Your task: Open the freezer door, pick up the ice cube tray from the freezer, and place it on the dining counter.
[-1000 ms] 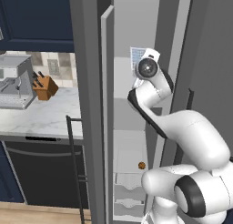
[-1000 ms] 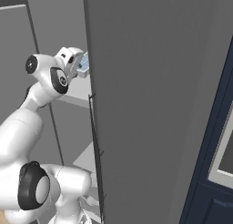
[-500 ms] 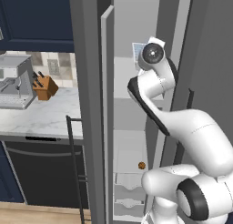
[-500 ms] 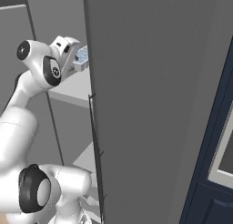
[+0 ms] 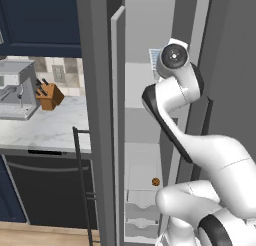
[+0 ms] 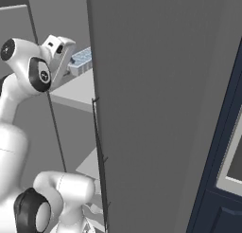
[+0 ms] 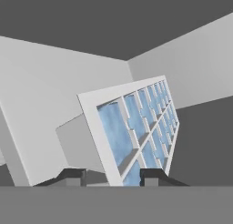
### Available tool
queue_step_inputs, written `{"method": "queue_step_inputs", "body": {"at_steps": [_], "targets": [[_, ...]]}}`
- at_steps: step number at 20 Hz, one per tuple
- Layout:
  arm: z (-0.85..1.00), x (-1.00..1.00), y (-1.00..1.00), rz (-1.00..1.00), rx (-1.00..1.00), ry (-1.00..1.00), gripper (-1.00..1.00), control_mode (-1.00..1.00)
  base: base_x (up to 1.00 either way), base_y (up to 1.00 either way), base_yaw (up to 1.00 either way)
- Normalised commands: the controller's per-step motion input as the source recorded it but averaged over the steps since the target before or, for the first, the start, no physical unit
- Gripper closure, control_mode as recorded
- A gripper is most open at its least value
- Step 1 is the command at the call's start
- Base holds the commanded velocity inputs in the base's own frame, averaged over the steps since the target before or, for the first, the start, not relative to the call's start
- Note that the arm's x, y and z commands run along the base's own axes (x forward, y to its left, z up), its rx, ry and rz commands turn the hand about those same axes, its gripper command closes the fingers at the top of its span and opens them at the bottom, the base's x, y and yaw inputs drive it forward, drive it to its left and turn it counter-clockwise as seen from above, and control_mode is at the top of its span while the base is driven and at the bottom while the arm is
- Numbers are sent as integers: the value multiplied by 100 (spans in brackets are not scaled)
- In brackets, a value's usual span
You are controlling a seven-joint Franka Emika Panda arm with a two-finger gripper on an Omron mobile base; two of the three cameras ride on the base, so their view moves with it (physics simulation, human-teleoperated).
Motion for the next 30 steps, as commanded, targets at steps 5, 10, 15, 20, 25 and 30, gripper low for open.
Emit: {"method": "queue_step_inputs", "body": {"at_steps": [5, 10, 15, 20, 25, 30], "targets": [[0, -58, 1, 0, -5, 0, 100, -100, 0, 0, 0], [0, -46, 10, 2, -4, 2, 100, -100, 0, 0, 0], [0, -41, 12, 7, 0, 4, 100, -100, 0, 0, 0], [0, -57, 2, 5, 0, 3, 100, -100, 0, 0, 0], [0, -78, 0, 1, 0, 0, 100, -100, 0, 0, 0], [0, -52, 0, 0, 0, 3, 100, -100, 0, 0, 0]]}}
